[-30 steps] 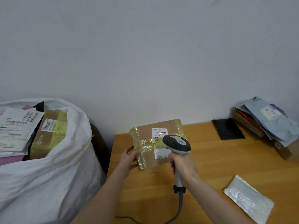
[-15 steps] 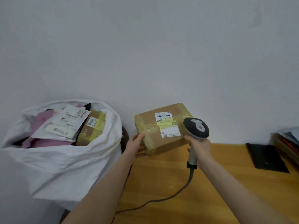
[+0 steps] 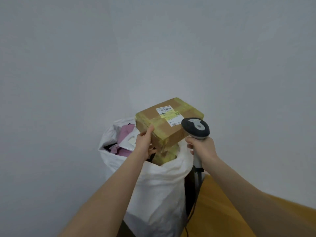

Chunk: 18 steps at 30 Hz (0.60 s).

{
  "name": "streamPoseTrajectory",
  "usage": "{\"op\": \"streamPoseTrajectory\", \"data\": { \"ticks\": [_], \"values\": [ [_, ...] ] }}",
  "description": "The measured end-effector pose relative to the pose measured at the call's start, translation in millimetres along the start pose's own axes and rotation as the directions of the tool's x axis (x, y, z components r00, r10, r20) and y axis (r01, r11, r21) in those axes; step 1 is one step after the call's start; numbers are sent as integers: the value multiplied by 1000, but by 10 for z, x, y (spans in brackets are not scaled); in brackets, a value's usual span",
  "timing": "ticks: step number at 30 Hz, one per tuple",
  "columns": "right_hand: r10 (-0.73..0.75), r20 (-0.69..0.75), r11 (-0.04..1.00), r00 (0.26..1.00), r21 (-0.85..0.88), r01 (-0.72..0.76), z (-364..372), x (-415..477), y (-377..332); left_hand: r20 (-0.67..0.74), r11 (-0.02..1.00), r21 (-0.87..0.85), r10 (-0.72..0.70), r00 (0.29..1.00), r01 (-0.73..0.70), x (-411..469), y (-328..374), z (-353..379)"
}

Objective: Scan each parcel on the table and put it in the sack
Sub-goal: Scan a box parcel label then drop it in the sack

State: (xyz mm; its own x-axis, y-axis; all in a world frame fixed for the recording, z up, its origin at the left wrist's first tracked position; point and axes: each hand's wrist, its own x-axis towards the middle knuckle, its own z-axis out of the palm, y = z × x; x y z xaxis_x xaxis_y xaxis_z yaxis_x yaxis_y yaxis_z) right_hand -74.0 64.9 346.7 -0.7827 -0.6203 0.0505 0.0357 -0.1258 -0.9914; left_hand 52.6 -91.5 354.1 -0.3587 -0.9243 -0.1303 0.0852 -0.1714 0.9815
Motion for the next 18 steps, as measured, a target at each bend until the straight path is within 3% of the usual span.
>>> {"op": "streamPoseTrajectory", "data": {
  "ticks": [6, 10, 12, 15, 17, 18],
  "values": [
    [-29, 57, 994, 998, -100, 35, 1048, 284, -39, -98, 999, 36, -26, 995, 30, 791, 341, -897],
    [-13, 62, 996, 998, -92, 18, 1713, 611, -33, -89, 933, 347, -72, 993, 99, 1387, 440, -1277],
    [9, 54, 993, 998, -120, -2, 1987, 763, 0, -104, 815, 576, -4, 995, 63, 1663, 433, -1448],
    [31, 17, 988, 999, -149, -28, 2220, 941, 80, -42, 461, 886, 178, 983, -45, 1942, 485, -1619],
    [48, -1, 987, 999, -155, -47, 2300, 1009, 114, 133, 233, 949, 321, 938, -215, 2028, 567, -1608],
    [58, -8, 986, 998, -155, -59, 2332, 1041, 120, 266, 157, 932, 319, 910, -327, 2069, 610, -1549]
  ]
}}
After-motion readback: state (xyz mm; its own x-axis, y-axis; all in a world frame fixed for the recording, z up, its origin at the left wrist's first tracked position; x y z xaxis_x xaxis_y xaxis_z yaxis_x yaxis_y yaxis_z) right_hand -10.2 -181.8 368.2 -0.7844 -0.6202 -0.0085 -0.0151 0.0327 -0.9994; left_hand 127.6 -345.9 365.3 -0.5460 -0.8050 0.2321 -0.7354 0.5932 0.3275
